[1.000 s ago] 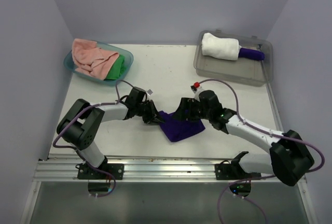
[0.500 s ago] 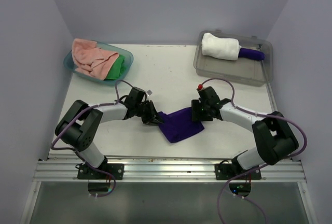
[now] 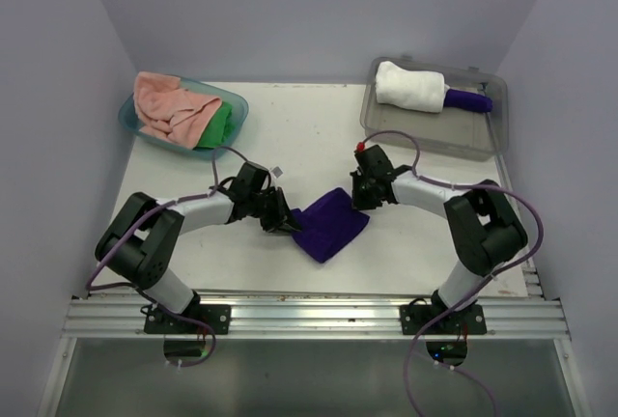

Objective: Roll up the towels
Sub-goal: Roll the towel

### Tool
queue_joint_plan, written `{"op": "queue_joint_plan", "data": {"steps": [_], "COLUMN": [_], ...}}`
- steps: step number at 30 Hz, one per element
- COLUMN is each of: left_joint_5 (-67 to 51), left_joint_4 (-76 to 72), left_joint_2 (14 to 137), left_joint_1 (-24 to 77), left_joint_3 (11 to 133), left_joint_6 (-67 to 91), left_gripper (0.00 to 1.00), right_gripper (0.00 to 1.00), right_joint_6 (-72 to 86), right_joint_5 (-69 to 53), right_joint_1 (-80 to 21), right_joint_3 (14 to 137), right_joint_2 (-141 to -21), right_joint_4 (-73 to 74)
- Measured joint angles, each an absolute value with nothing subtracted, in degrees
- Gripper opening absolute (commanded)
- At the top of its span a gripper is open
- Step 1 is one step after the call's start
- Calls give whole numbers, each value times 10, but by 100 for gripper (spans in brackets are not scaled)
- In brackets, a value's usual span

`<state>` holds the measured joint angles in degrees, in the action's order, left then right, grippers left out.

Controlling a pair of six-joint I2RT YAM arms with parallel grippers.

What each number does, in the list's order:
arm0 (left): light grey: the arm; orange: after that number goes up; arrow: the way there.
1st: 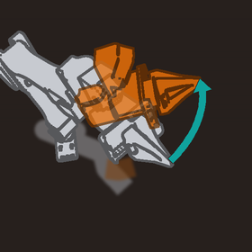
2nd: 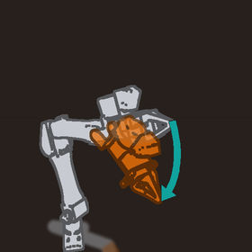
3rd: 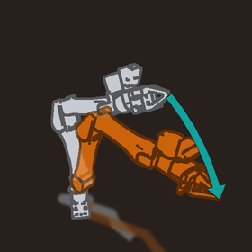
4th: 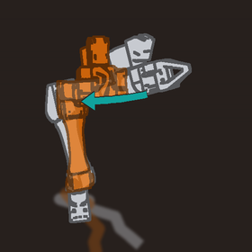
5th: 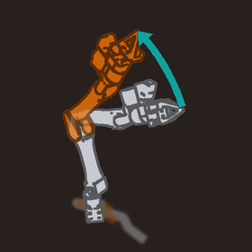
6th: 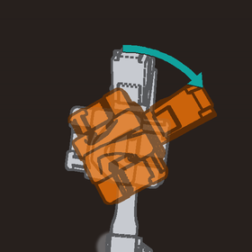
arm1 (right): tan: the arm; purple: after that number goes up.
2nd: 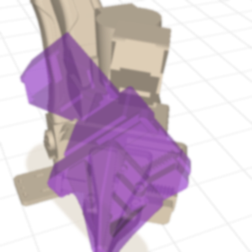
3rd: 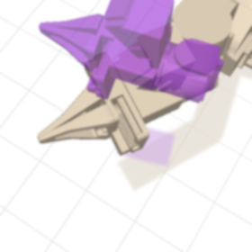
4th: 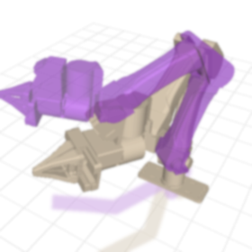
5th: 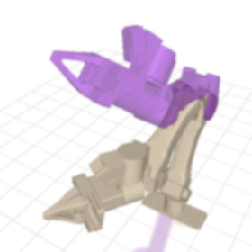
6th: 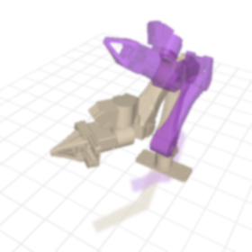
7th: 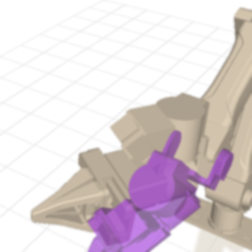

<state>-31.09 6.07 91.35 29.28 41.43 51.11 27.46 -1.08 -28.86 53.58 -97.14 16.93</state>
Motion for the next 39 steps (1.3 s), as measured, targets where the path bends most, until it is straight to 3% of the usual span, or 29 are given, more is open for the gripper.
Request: {"op": "queue_joint_plan", "data": {"steps": [4, 6, 7, 10, 12, 15, 20, 25, 35, 39], "left_joint_5": [-310, -310, -309, -306, -303, -300, -299, -298, -294, -289], "left_joint_4": [60, 61, 62, 70, 75, 81, 85, 87, 90, 92], "left_joint_2": [922, 931, 934, 935, 935, 935, 938, 938, 937, 933], "left_joint_1": [293, 293, 293, 293, 293, 293, 293, 293, 293, 293], "left_joint_3": [415, 415, 416, 421, 424, 427, 429, 430, 430, 430], "left_joint_6": [507, 508, 508, 508, 508, 510, 516, 519, 521, 529], "left_gripper": [0, 0, 0, 0, 0, 0, 0, 0, 0, 0], "right_gripper": [0, 13, 28, 47, 49, 61, 59, 62, 58, 51], "right_joint_6": [273, 269, 268, 256, 250, 245, 229, 195, 113, 103], "right_joint_5": [-9, -7, -5, 12, 20, 20, 85, 168, 277, 309], "right_joint_1": [-289, -289, -289, -289, -289, -306, -477, -624, -726, -728], "right_joint_3": [562, 571, 572, 571, 568, 568, 583, 590, 617, 630], "right_joint_2": [-993, -997, -997, -981, -955, -883, -790, -822, -964, -1004], "right_joint_4": [167, 170, 172, 189, 202, 226, 238, 241, 239, 222]}}
